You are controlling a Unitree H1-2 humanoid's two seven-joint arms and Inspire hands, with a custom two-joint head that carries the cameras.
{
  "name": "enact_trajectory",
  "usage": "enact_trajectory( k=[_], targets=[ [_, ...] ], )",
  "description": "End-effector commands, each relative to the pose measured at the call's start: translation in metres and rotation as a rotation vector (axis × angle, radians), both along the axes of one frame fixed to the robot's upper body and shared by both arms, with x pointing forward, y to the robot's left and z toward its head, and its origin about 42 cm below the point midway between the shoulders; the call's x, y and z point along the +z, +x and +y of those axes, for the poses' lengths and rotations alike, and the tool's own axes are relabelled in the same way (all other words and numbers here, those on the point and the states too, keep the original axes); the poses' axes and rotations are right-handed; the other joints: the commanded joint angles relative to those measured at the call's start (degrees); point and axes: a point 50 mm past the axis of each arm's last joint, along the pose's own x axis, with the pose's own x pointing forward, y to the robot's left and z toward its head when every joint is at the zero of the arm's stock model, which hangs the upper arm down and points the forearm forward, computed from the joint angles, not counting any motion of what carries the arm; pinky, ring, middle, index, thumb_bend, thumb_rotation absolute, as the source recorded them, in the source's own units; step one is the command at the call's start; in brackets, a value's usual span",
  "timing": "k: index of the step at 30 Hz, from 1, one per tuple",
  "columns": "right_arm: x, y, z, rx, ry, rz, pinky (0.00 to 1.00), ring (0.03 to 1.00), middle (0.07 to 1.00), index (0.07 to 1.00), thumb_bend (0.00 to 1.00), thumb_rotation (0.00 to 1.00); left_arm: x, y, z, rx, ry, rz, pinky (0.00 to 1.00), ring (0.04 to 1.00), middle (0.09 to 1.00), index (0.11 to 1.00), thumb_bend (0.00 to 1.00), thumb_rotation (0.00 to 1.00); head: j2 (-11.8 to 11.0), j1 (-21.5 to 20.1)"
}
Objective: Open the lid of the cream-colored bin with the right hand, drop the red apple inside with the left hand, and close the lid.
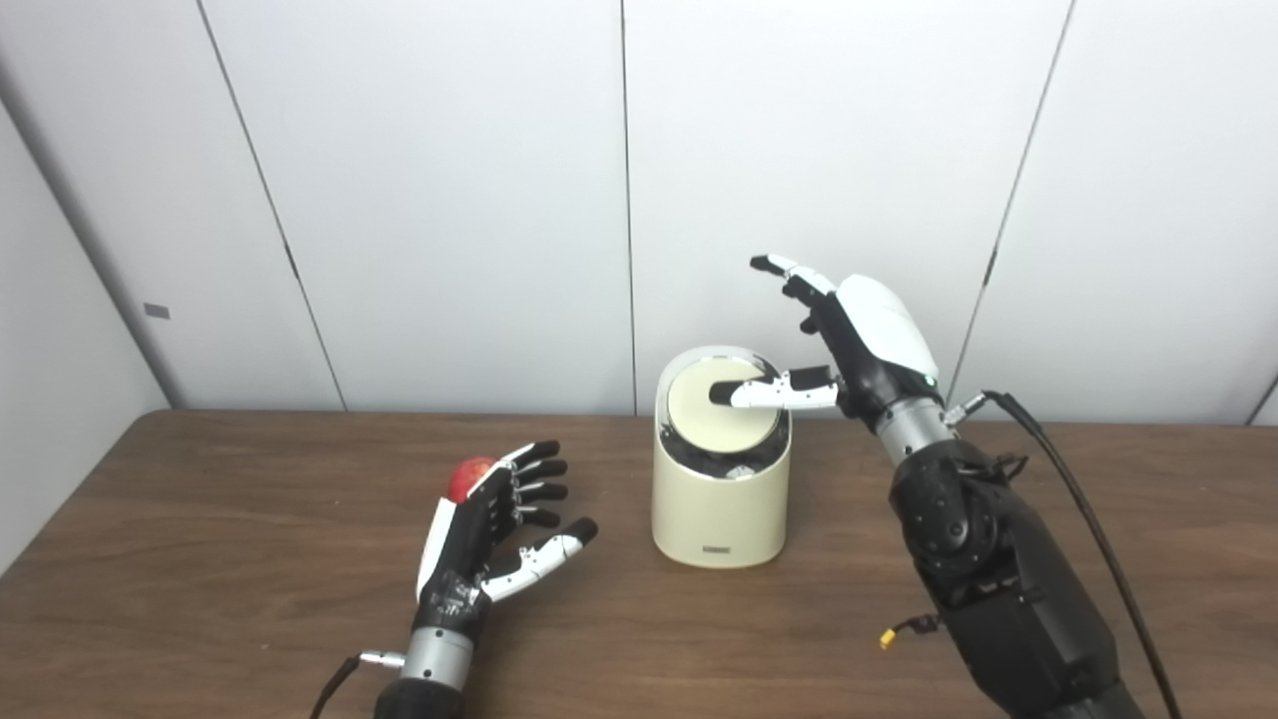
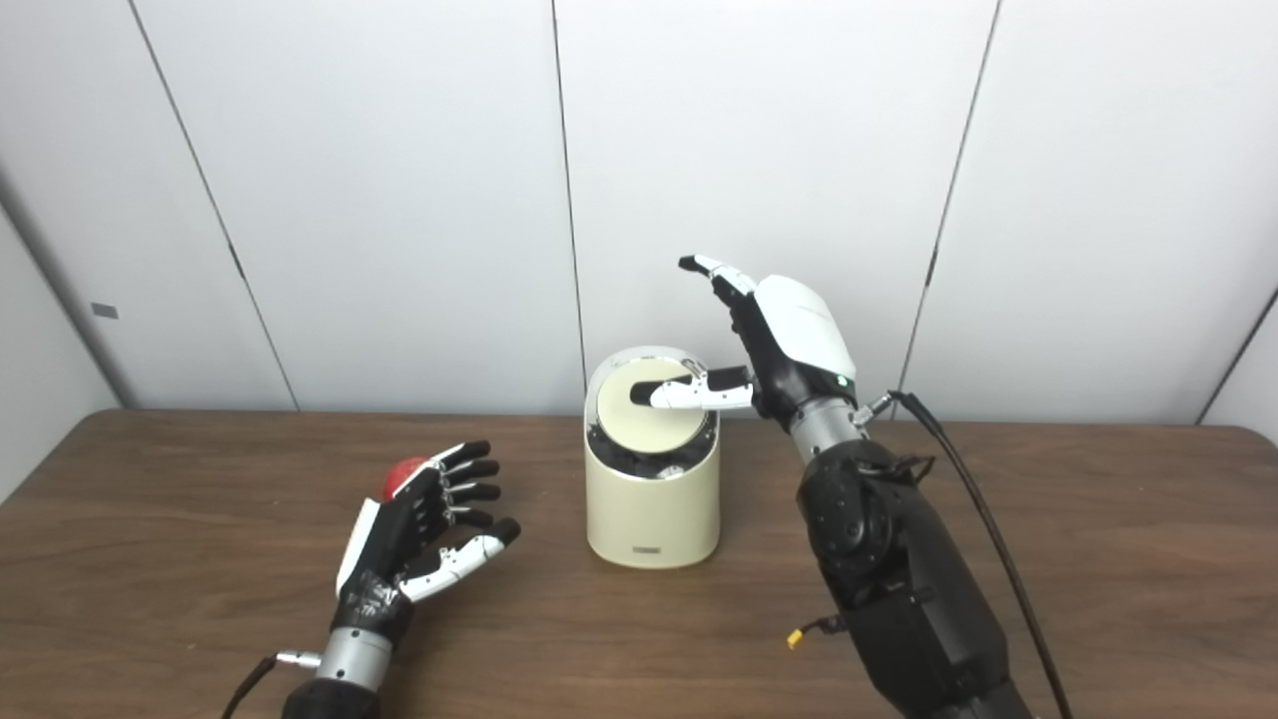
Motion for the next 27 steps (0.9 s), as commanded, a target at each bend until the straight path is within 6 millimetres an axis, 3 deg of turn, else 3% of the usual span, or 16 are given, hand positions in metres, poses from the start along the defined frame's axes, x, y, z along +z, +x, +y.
enact_trajectory(
  k=[1,9,10,13,22,27],
  targets=[
    [0.034,0.005,0.008,0.024,-0.013,-0.096,0.65,0.833,0.899,0.876,0.88,0.45,0.024,0.009,-0.004,-0.008,-0.008,-0.107,0.61,0.712,0.769,0.811,0.77,0.21,0.09,-0.04],
    [0.029,0.015,0.017,0.044,-0.103,-0.077,0.65,0.818,0.912,0.888,0.92,0.36,0.024,0.01,-0.006,-0.007,-0.006,-0.11,0.6,0.706,0.765,0.809,0.77,0.22,0.15,0.07],
    [0.028,0.016,0.018,0.045,-0.117,-0.077,0.65,0.817,0.912,0.89,0.96,0.45,0.024,0.01,-0.006,-0.007,-0.008,-0.11,0.6,0.704,0.765,0.808,0.77,0.21,0.13,0.16],
    [0.026,0.017,0.02,0.047,-0.134,-0.073,0.64,0.813,0.908,0.89,1.0,0.51,0.024,0.01,-0.007,-0.007,-0.009,-0.112,0.59,0.702,0.765,0.808,0.77,0.22,0.18,0.15],
    [0.022,0.017,0.025,0.051,-0.16,-0.069,0.65,0.806,0.91,0.887,0.93,0.34,0.026,0.009,-0.006,-0.005,-0.005,-0.114,0.6,0.708,0.775,0.81,0.77,0.22,0.47,0.16],
    [0.019,0.018,0.024,0.042,-0.186,-0.065,0.65,0.808,0.912,0.885,0.93,0.31,0.027,0.009,-0.005,-0.006,-0.007,-0.117,0.6,0.709,0.776,0.808,0.77,0.22,0.51,0.11]
  ],
)
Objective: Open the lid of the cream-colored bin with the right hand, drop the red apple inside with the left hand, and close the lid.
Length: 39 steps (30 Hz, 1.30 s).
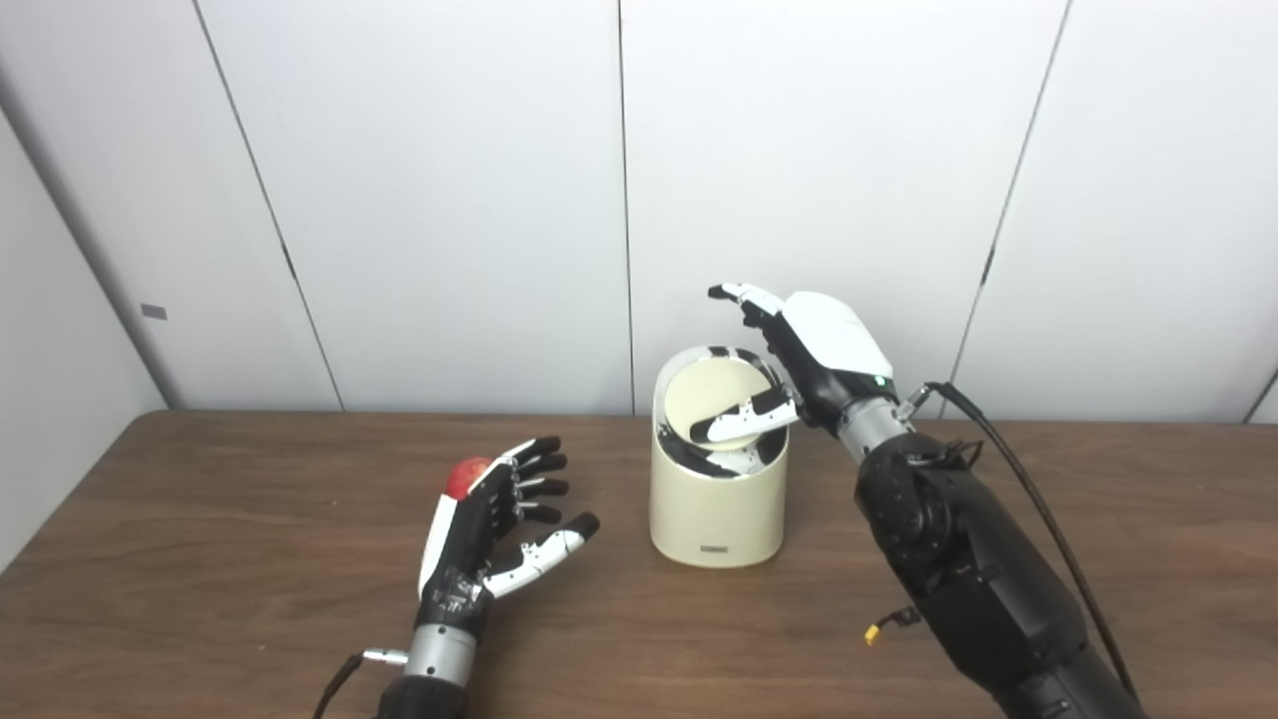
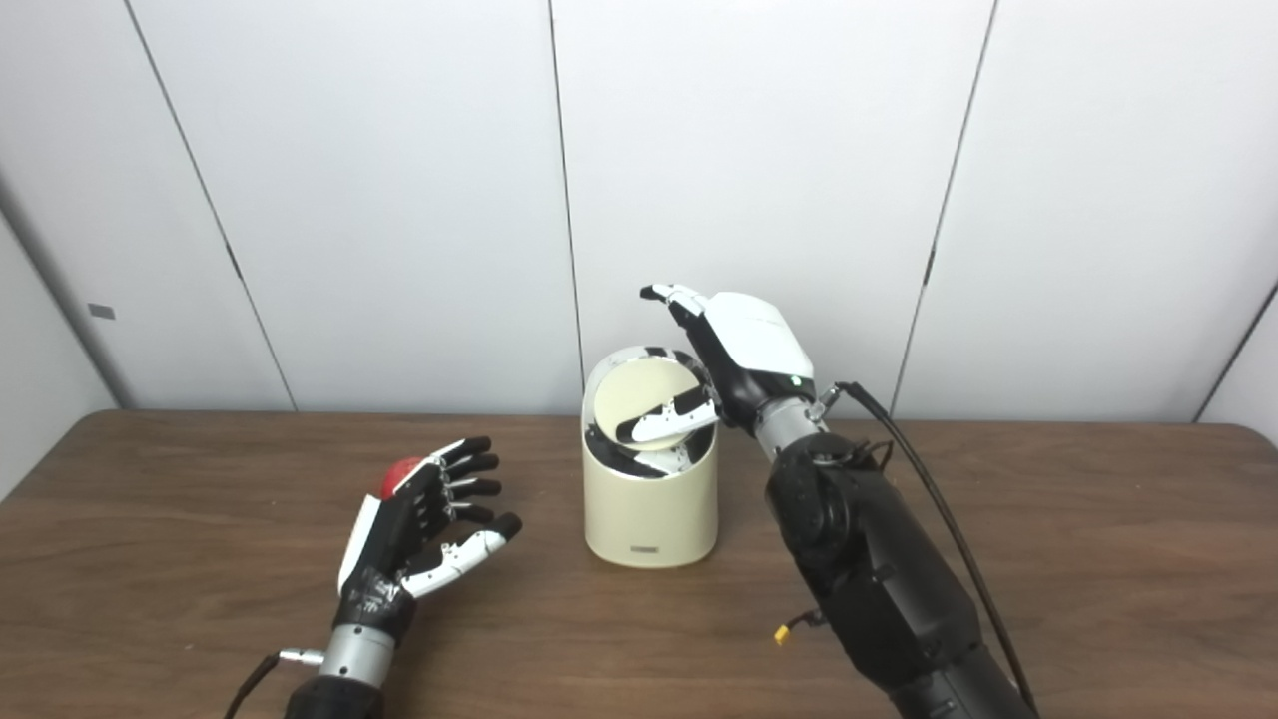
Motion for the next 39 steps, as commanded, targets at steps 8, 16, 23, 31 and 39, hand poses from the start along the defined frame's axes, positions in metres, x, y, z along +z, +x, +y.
enact_trajectory(
  k=[8,16,23,31,39],
  targets=[
    [0.02,0.008,-0.007,-0.026,-0.046,-0.051,0.68,0.822,0.914,0.884,0.91,0.32,0.024,0.007,-0.002,-0.018,0.0,-0.109,0.59,0.701,0.767,0.808,0.77,0.22,0.14,-0.14],
    [0.013,0.01,-0.019,-0.05,-0.067,-0.031,0.68,0.813,0.907,0.883,0.89,0.31,0.025,0.006,-0.001,-0.018,0.01,-0.11,0.59,0.704,0.766,0.806,0.77,0.22,0.54,-0.11],
    [0.006,0.008,-0.023,-0.056,-0.078,-0.012,0.66,0.805,0.901,0.879,0.9,0.26,0.025,0.006,0.001,-0.021,0.002,-0.109,0.59,0.702,0.763,0.808,0.77,0.23,0.68,-0.26],
    [-0.004,0.006,-0.025,-0.062,-0.096,0.008,0.65,0.795,0.892,0.86,0.89,0.2,0.026,0.006,0.003,-0.022,0.002,-0.11,0.6,0.707,0.766,0.81,0.76,0.21,0.71,-0.25],
    [-0.004,0.005,-0.026,-0.055,-0.085,0.007,0.64,0.789,0.896,0.859,0.87,0.18,0.025,0.005,0.004,-0.021,0.012,-0.103,0.61,0.711,0.769,0.813,0.75,0.22,0.79,-0.45]
  ],
)
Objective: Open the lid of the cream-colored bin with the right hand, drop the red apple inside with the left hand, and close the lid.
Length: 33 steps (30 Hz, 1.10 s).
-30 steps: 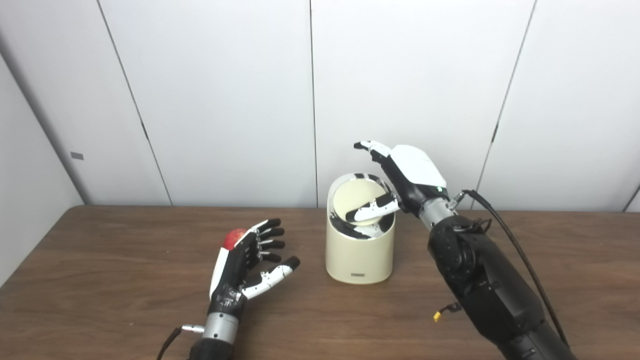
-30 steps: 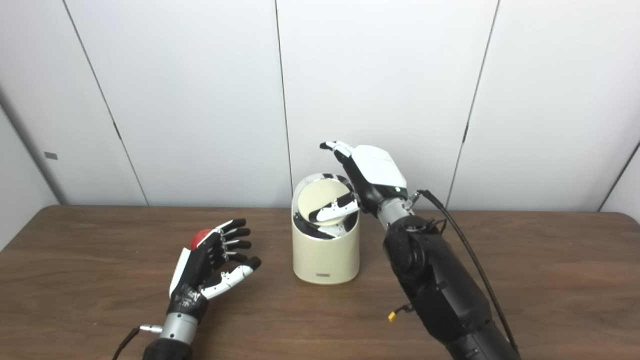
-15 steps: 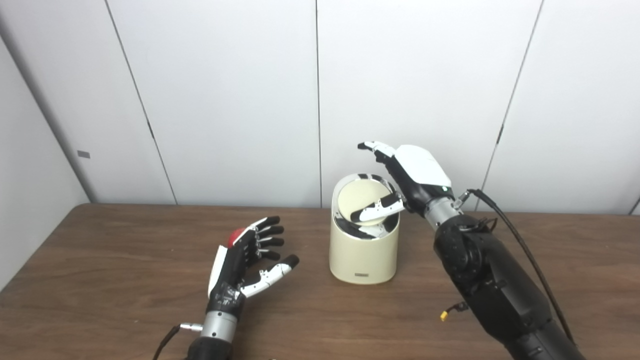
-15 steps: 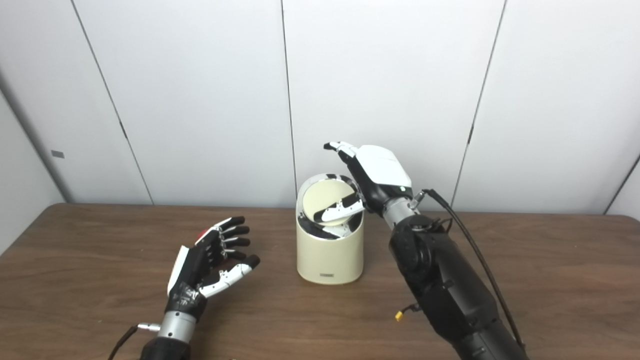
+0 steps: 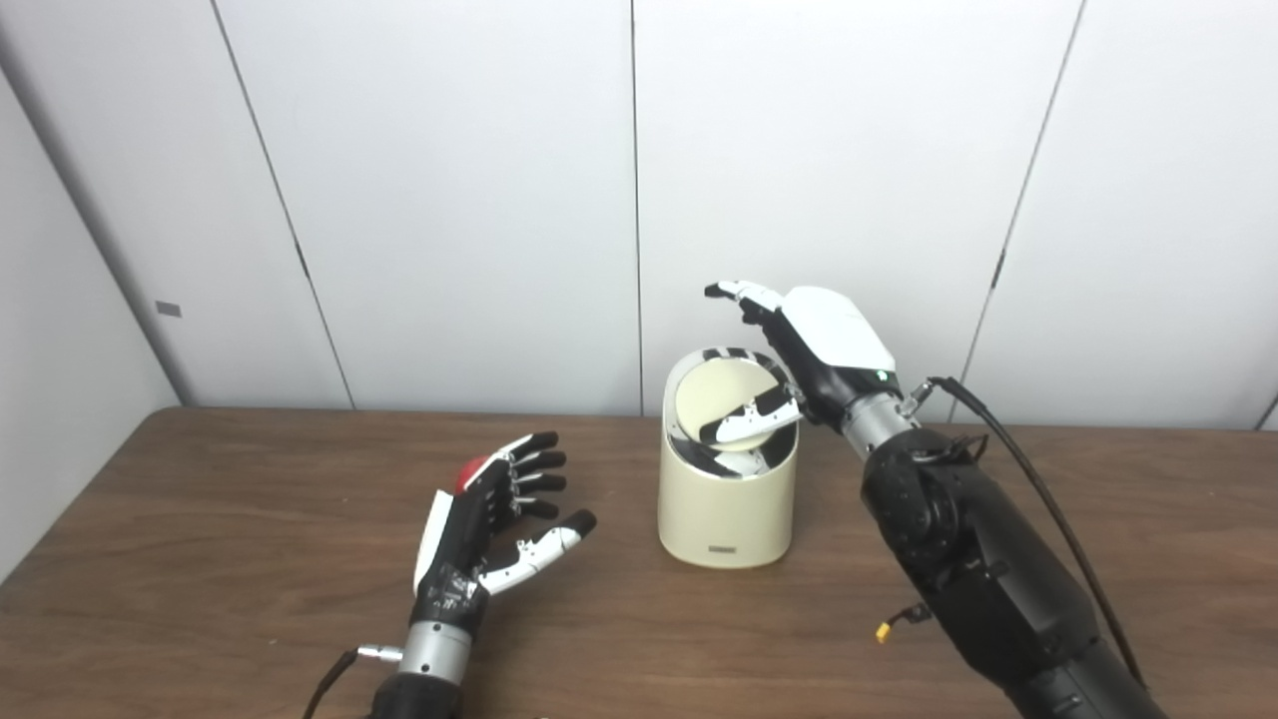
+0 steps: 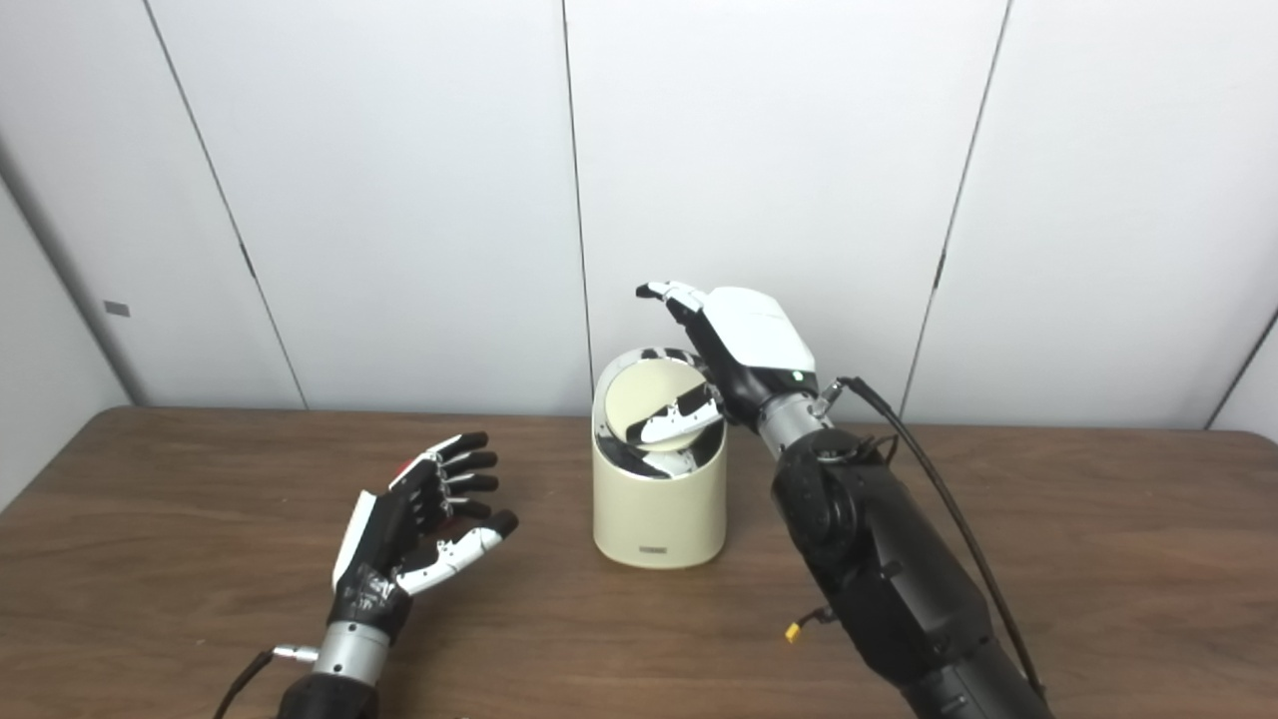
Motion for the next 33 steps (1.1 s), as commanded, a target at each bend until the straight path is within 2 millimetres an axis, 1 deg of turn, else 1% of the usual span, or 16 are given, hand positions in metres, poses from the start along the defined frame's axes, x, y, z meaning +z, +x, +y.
enact_trajectory(
  k=[1,5,8,10,15,18,20,24,25,26,28,29,33],
  targets=[
    [-0.004,0.004,-0.019,-0.049,-0.048,0.008,0.64,0.788,0.894,0.86,0.87,0.18,0.021,0.006,0.001,-0.012,0.008,-0.088,0.61,0.71,0.768,0.813,0.75,0.22,-0.03,0.05],
    [0.005,0.0,-0.02,-0.031,-0.008,-0.024,0.63,0.782,0.884,0.859,0.87,0.2,0.02,0.006,0.001,-0.011,0.006,-0.087,0.61,0.708,0.766,0.811,0.76,0.21,-0.08,0.04],
    [0.019,-0.005,-0.021,-0.01,0.065,-0.055,0.65,0.792,0.879,0.855,0.86,0.21,0.02,0.006,0.001,-0.015,0.004,-0.085,0.6,0.707,0.767,0.813,0.77,0.22,-0.08,0.04],
    [0.032,-0.008,-0.021,0.006,0.104,-0.093,0.68,0.819,0.884,0.859,0.84,0.22,0.019,0.006,0.001,-0.016,0.003,-0.085,0.61,0.713,0.771,0.814,0.76,0.22,-0.08,0.04],
    [0.054,-0.017,-0.024,0.03,0.149,-0.168,0.72,0.833,0.874,0.85,0.84,0.2,0.018,0.009,0.0,-0.014,0.003,-0.086,0.61,0.709,0.77,0.813,0.77,0.23,-0.26,-0.2],
    [0.062,-0.023,-0.025,0.03,0.166,-0.189,0.67,0.82,0.879,0.861,0.84,0.2,0.017,0.009,-0.001,-0.017,0.002,-0.083,0.61,0.704,0.764,0.81,0.78,0.24,-0.34,-0.19],
    [0.064,-0.026,-0.027,0.022,0.174,-0.201,0.64,0.795,0.861,0.861,0.84,0.21,0.017,0.009,-0.001,-0.018,0.003,-0.086,0.6,0.705,0.765,0.809,0.77,0.23,-0.36,-0.11],
    [0.065,-0.029,-0.036,-0.011,0.191,-0.198,0.62,0.784,0.855,0.851,0.83,0.22,0.017,0.009,-0.001,-0.016,0.005,-0.09,0.59,0.697,0.763,0.809,0.77,0.23,-0.36,-0.11],
    [0.064,-0.029,-0.039,-0.019,0.196,-0.2,0.59,0.76,0.849,0.839,0.83,0.22,0.017,0.009,-0.001,-0.016,0.005,-0.09,0.59,0.699,0.764,0.808,0.77,0.22,-0.22,-0.13],
    [0.062,-0.03,-0.043,-0.027,0.206,-0.205,0.58,0.753,0.847,0.833,0.83,0.22,0.017,0.008,-0.001,-0.017,0.005,-0.09,0.59,0.701,0.765,0.808,0.76,0.22,-0.22,-0.13],
    [0.058,-0.03,-0.05,-0.038,0.225,-0.211,0.58,0.752,0.846,0.827,0.83,0.23,0.018,0.008,-0.001,-0.018,-0.001,-0.087,0.6,0.704,0.766,0.808,0.76,0.21,-0.13,-0.07],
    [0.053,-0.031,-0.055,-0.041,0.263,-0.201,0.58,0.756,0.85,0.827,0.83,0.22,0.018,0.008,-0.001,-0.018,0.002,-0.089,0.6,0.705,0.766,0.809,0.76,0.21,-0.12,-0.09],
    [0.035,-0.039,-0.073,-0.056,0.376,-0.168,0.57,0.785,0.866,0.831,0.79,0.17,0.018,0.007,-0.001,-0.016,0.003,-0.087,0.6,0.71,0.769,0.81,0.76,0.22,-0.17,-0.11]
  ],
)
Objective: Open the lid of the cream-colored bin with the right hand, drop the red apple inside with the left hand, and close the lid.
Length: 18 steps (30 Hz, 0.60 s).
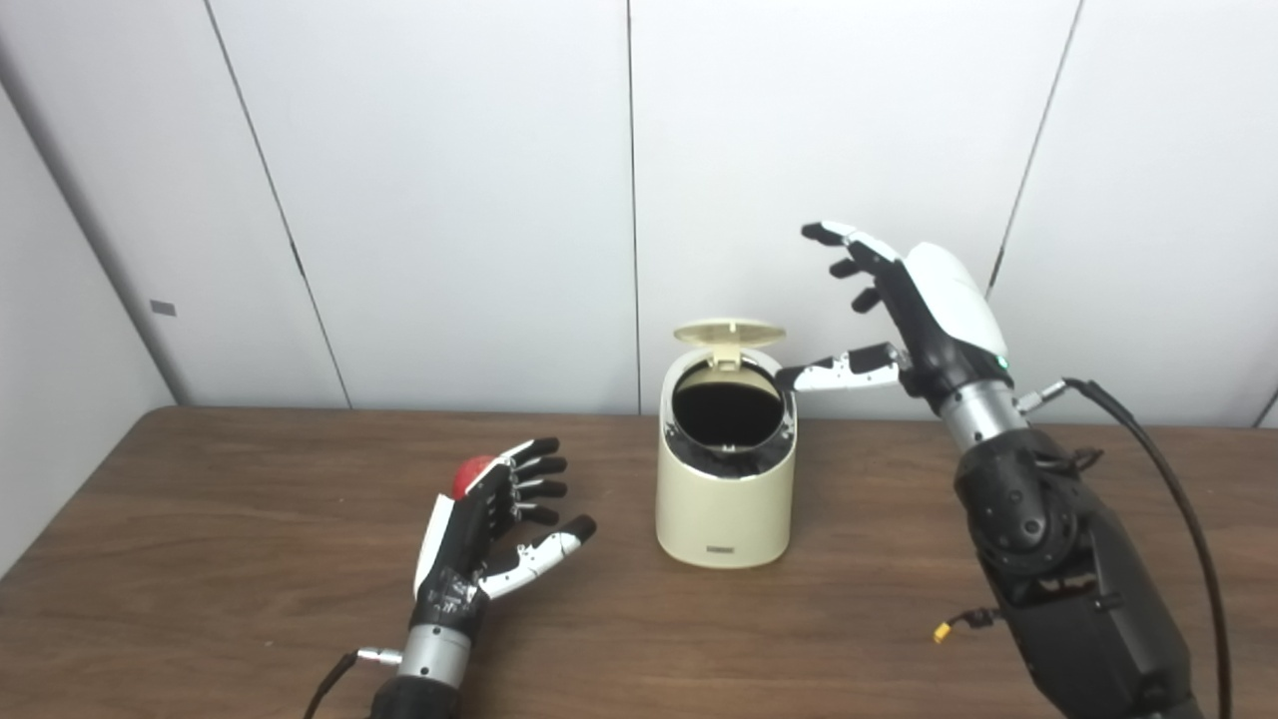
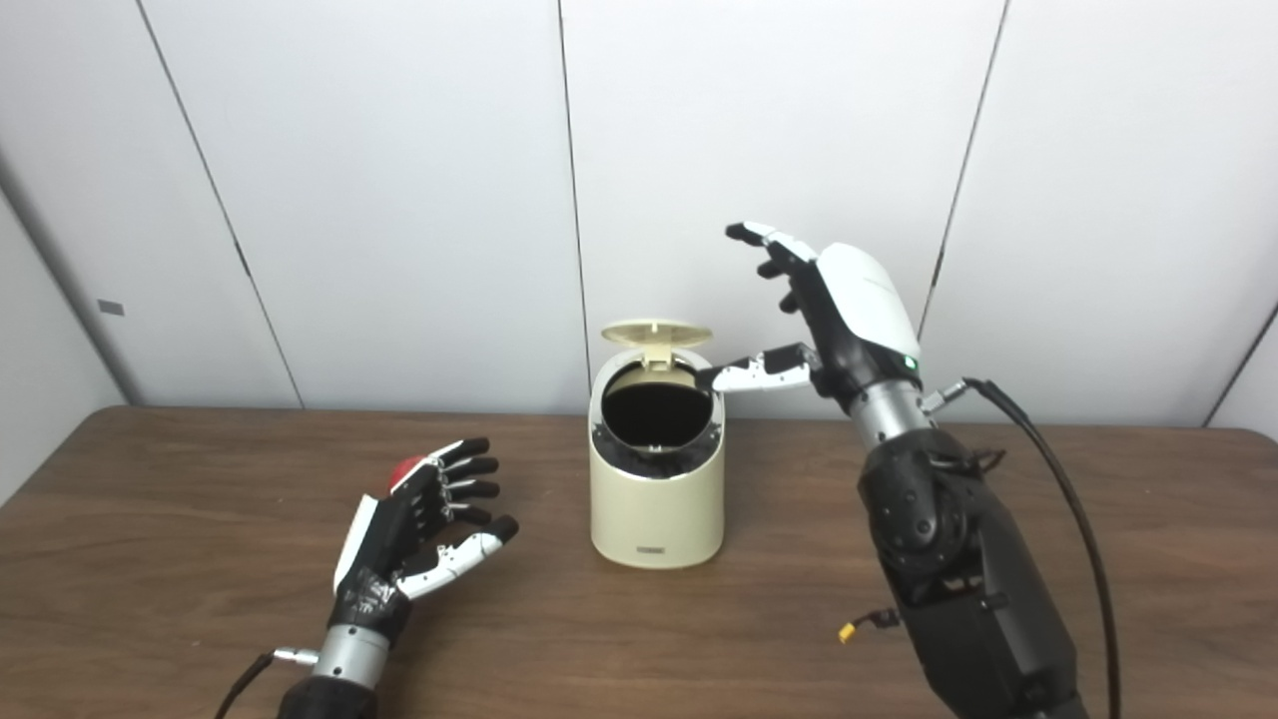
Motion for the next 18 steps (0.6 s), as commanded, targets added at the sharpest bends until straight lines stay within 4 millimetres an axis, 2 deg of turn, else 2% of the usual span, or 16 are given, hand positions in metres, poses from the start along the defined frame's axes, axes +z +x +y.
enact_trajectory(
  k=[1,4,9,12,14,18],
  targets=[
    [0.017,-0.007,-0.004,0.013,0.05,-0.099,0.58,0.789,0.864,0.829,0.79,0.16,0.022,0.006,-0.001,-0.008,-0.003,-0.098,0.6,0.712,0.77,0.81,0.76,0.22,0.0,0.07],
    [-0.002,-0.02,-0.018,-0.027,0.099,-0.095,0.61,0.785,0.849,0.824,0.76,0.13,0.023,0.007,-0.001,-0.003,0.008,-0.099,0.6,0.708,0.765,0.809,0.77,0.23,0.01,0.08],
    [-0.049,-0.036,-0.038,-0.052,0.192,-0.079,0.64,0.778,0.846,0.821,0.75,0.13,0.023,0.008,0.001,-0.007,-0.001,-0.099,0.6,0.708,0.766,0.81,0.76,0.23,-0.13,0.07],
    [-0.077,-0.043,-0.043,-0.065,0.238,-0.049,0.67,0.784,0.861,0.827,0.76,0.16,0.022,0.007,0.002,-0.01,-0.011,-0.098,0.6,0.707,0.767,0.809,0.76,0.22,-0.23,-0.1],
    [-0.092,-0.046,-0.045,-0.064,0.251,-0.036,0.66,0.78,0.884,0.831,0.76,0.18,0.022,0.007,0.003,-0.01,-0.01,-0.097,0.6,0.705,0.766,0.81,0.77,0.22,-0.23,-0.13],
    [-0.113,-0.052,-0.044,-0.062,0.278,-0.01,0.66,0.763,0.845,0.837,0.77,0.23,0.022,0.006,0.004,-0.01,-0.006,-0.098,0.59,0.705,0.767,0.811,0.77,0.22,-0.15,0.02]
  ],
)
